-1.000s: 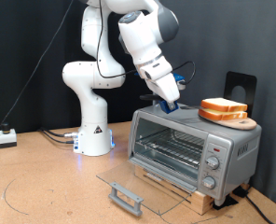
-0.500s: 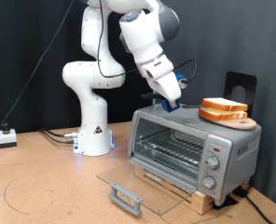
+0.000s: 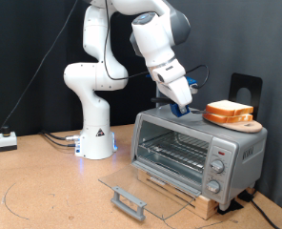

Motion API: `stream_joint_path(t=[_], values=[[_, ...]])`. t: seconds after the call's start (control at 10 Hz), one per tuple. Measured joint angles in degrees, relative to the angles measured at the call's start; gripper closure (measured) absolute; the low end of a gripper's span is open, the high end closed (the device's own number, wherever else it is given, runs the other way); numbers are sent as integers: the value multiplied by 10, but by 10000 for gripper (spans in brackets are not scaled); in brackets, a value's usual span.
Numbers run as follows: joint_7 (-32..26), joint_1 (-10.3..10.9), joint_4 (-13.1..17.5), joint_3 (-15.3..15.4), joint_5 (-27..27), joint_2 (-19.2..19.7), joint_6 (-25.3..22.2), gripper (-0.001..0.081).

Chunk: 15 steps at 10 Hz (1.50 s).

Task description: Make a piece of toast with the oven

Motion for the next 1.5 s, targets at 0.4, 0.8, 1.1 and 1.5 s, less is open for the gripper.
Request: stream_joint_path(t=[0.4, 0.8, 1.1, 1.5], values=[[5, 0, 5, 20, 15, 4, 17, 410], [25, 0, 17, 42, 17, 20, 30, 410], [36, 0, 27, 53, 17, 36, 43, 410], [49, -1, 38, 66, 17, 60, 63, 410]])
